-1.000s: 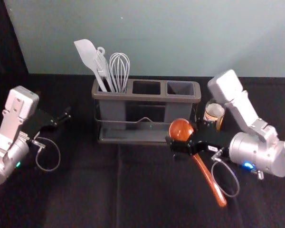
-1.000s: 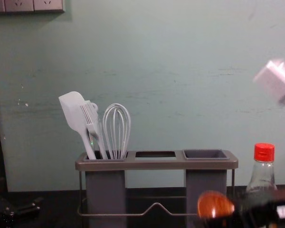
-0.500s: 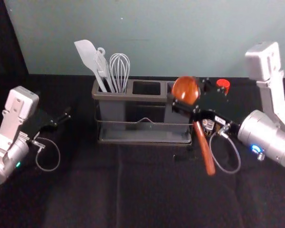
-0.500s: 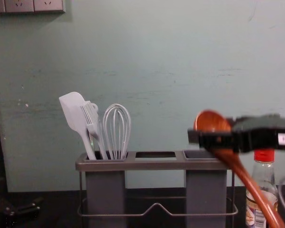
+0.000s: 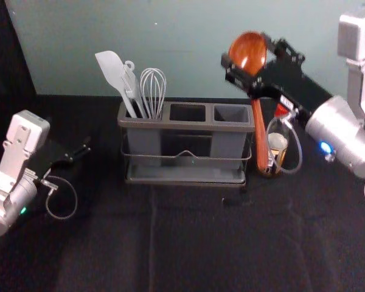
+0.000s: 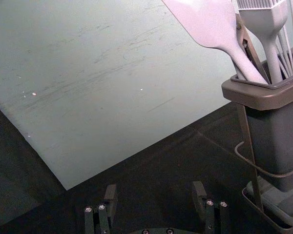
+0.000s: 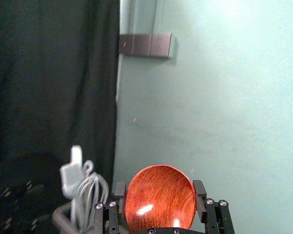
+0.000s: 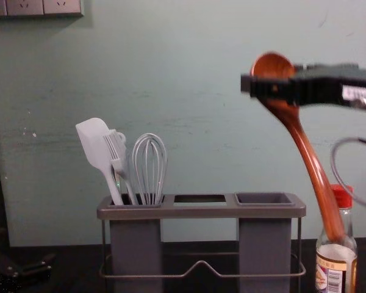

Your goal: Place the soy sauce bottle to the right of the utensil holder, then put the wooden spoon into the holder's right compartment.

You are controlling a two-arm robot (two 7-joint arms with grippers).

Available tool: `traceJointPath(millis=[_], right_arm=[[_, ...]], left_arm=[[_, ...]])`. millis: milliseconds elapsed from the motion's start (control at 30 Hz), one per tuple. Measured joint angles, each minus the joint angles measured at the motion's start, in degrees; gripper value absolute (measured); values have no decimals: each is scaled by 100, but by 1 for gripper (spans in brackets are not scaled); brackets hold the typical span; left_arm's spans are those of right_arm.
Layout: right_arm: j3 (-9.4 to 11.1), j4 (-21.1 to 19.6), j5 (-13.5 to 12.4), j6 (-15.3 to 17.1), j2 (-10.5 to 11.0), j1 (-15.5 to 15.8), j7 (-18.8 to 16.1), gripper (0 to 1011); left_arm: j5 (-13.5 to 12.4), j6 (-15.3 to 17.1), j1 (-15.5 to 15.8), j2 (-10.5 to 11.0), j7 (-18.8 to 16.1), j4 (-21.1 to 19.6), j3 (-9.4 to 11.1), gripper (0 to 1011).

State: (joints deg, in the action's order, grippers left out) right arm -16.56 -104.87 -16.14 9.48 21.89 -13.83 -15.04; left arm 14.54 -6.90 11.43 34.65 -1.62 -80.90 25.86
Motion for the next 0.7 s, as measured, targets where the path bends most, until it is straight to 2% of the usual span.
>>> traceJointPath(millis=[200,367,500,567,700], right_arm=[[-53,222,214,-119,-257,-303,123,841],[-130,674,554,-379,-623,-646,343,840],[-145,918,692,-490,-790,-813,440,840],[-153,1163,824,-570,-935,-980,513,840],[-153,1423,920,-615,-1064,-1160,549,841]], left_arm=[[0,0,0,0,0,0,0,1005],[0,0,0,0,0,0,0,1005],[0,0,0,0,0,0,0,1005],[0,0,0,0,0,0,0,1005],[0,0,0,0,0,0,0,1005]])
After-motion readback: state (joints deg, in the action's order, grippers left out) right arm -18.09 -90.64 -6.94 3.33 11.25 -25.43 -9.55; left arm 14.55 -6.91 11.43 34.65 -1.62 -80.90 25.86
